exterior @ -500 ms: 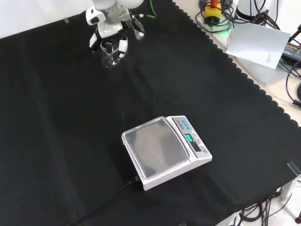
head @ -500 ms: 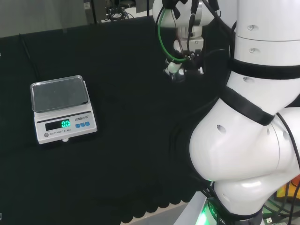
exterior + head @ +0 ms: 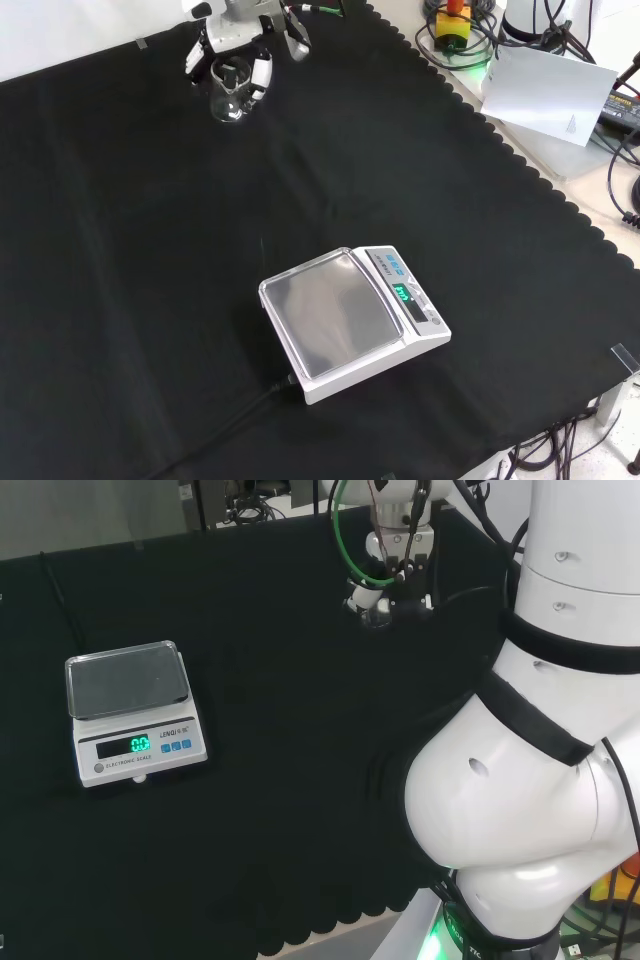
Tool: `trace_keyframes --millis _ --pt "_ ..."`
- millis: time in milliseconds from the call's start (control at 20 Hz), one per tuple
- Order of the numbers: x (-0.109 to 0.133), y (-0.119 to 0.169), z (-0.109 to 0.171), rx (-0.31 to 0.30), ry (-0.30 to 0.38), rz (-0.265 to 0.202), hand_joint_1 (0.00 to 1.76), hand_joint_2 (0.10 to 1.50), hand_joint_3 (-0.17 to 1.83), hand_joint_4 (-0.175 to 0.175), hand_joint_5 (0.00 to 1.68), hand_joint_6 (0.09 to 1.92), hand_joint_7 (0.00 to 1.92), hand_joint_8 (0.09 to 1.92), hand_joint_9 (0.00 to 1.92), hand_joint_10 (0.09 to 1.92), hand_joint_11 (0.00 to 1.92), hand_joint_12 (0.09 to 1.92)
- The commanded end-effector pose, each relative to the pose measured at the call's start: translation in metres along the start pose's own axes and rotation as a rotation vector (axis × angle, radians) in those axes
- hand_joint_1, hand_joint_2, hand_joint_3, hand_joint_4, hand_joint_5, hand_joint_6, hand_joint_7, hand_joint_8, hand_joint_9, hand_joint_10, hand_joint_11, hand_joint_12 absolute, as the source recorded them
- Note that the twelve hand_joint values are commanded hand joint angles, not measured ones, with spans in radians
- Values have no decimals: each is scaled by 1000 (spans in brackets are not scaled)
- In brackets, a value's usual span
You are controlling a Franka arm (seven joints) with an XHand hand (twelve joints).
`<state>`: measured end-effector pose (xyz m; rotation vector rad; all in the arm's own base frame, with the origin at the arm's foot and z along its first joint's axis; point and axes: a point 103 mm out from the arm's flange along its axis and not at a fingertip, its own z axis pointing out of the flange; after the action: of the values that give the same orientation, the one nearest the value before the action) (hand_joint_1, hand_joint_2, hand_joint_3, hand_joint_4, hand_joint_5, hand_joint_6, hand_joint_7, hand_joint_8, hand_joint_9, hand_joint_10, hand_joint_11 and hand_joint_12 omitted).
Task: Put the beaker on the electronic balance.
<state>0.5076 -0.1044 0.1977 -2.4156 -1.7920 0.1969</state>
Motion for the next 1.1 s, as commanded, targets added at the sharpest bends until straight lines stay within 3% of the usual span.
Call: trace_keyframes --millis 50,500,700,900,1100 --pt "50 -10 -12 8 -5 -80 1131 874 602 -175 883 1280 793 1576 1196 1143 1288 1073" --pt "238 -55 -22 16 -21 -427 1132 865 612 -175 890 1274 798 1575 1200 1141 1288 1073" --pt "307 -79 -17 34 -41 -548 1132 863 616 -175 891 1274 800 1574 1203 1139 1290 1072" --pt "351 -94 -11 50 -50 -627 1132 861 620 -175 892 1274 804 1573 1205 1138 1291 1070" --pt "373 -96 1 75 -66 -657 1132 857 625 -175 893 1273 808 1570 1207 1135 1289 1066"
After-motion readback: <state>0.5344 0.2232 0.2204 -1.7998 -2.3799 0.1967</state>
